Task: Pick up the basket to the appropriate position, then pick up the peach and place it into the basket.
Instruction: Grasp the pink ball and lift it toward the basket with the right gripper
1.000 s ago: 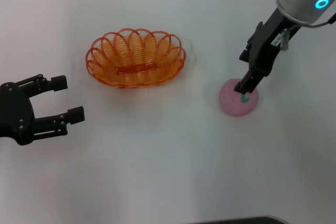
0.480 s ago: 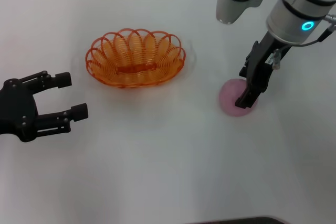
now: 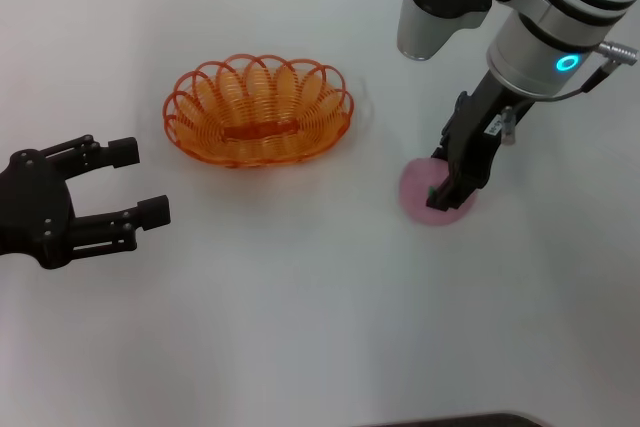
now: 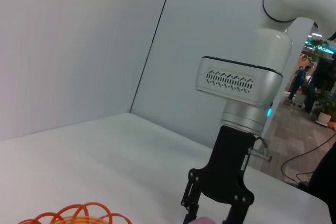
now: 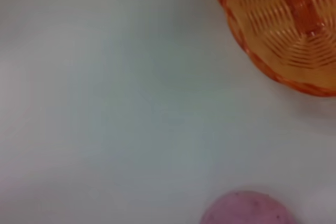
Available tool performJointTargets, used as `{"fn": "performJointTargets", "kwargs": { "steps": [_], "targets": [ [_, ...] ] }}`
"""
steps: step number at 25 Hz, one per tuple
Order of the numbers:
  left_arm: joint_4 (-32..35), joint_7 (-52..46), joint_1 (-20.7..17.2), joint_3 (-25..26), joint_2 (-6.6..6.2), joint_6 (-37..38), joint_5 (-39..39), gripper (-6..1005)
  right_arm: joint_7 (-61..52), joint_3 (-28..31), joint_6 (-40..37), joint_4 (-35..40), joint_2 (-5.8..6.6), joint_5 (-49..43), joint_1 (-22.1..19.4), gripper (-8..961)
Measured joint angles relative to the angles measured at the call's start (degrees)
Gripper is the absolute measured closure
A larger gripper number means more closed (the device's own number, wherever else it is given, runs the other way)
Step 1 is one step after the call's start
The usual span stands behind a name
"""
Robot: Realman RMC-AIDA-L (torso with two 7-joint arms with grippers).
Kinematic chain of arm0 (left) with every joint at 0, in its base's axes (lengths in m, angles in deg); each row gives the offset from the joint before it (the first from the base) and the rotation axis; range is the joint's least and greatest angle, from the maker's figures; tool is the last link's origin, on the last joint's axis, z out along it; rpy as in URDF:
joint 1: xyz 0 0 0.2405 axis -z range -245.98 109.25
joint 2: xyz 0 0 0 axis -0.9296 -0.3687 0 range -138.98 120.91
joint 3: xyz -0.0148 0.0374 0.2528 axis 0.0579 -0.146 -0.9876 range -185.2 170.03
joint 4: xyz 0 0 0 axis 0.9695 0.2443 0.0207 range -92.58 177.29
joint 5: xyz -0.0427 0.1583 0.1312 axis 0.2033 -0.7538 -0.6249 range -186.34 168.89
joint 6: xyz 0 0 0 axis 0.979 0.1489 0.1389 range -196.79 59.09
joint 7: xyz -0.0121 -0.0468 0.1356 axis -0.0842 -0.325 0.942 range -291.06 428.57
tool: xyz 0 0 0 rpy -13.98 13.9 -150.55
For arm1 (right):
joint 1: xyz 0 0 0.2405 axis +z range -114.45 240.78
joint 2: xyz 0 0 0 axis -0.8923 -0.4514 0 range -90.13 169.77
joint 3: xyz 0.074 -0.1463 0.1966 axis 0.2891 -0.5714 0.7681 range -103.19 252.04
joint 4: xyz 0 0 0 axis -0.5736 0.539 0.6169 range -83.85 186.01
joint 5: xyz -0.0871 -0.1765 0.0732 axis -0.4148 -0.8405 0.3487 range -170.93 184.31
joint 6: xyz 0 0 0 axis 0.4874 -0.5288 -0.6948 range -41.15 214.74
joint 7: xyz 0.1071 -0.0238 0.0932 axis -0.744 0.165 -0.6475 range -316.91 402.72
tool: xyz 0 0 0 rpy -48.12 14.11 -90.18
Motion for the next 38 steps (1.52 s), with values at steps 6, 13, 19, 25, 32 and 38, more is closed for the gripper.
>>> {"fn": "performJointTargets", "kwargs": {
  "steps": [6, 13, 19, 25, 32, 38],
  "targets": [
    [0.03, -0.04, -0.07, 0.09, 0.00, 0.34, 0.00, 138, -0.19, -0.44, -0.08, -0.13, -0.03, -1.25, 0.20, 355],
    [-0.04, -0.38, 0.21, 0.00, 0.00, 0.55, 0.00, 138, -0.22, -0.49, -0.55, -0.17, -0.10, -1.45, 0.22, 632],
    [-0.07, -0.85, 0.54, -0.01, 0.00, 1.26, 0.02, 138, -0.24, -0.08, -1.72, 0.47, 0.08, -1.48, 0.36, 726],
    [-0.07, -0.91, 0.64, -0.01, 0.00, 1.28, 0.05, 138, -0.30, 0.38, -2.79, 2.03, 0.20, -1.51, 0.43, 761],
    [-0.07, -0.92, 0.61, -0.50, 0.00, 1.28, 0.09, 138, -0.20, 4.41, -5.27, 8.12, 0.26, -1.30, 0.61, 792],
    [-0.07, -0.92, 0.59, -0.61, 0.00, 1.27, 0.09, 138, 0.08, 8.90, -6.57, 15.24, 0.08, -1.03, 2.65, 837]
  ]
}}
